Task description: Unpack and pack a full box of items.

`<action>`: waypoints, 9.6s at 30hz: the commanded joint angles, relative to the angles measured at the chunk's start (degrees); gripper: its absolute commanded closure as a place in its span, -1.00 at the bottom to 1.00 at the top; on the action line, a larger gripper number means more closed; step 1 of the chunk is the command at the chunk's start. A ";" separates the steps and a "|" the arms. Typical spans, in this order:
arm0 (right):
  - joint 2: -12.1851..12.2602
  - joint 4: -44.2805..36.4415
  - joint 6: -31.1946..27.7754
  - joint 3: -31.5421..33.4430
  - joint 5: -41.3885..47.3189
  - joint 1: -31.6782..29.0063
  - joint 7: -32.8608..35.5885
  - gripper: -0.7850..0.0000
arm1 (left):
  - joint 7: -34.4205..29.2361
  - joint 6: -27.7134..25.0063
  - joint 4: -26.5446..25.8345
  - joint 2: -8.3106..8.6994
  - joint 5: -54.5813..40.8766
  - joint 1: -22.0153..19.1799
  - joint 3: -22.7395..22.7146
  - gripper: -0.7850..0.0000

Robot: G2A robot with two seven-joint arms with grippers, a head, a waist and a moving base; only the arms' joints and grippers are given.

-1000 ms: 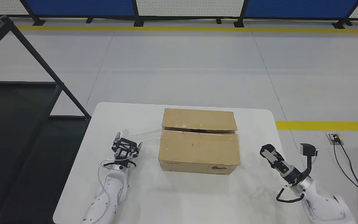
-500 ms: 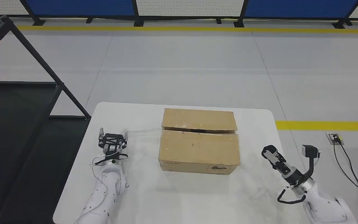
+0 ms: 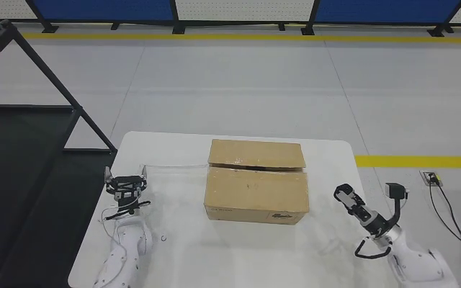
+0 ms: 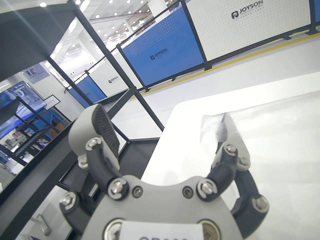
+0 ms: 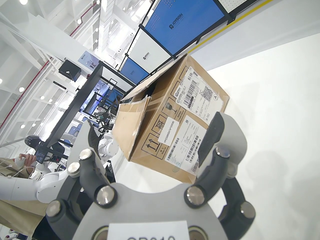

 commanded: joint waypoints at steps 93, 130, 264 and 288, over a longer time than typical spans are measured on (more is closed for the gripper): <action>0.94 9.57 3.16 -11.60 20.73 19.65 31.26 -1.00 | -17.11 -36.86 -45.82 2.88 -9.94 24.04 -12.88 -1.00; 10.47 -11.05 1.87 -12.97 30.08 8.07 32.70 -1.00 | -15.88 -51.99 -47.45 4.66 -14.35 25.36 -12.26 -1.00; -14.97 34.81 47.55 -53.82 46.22 58.55 -17.43 -1.00 | -22.00 -58.22 -44.61 6.00 -10.71 26.11 -3.16 -1.00; -26.50 53.41 44.54 -54.69 44.88 63.53 -16.07 -1.00 | -22.00 -58.22 -44.61 6.00 -10.71 26.11 -3.16 -1.00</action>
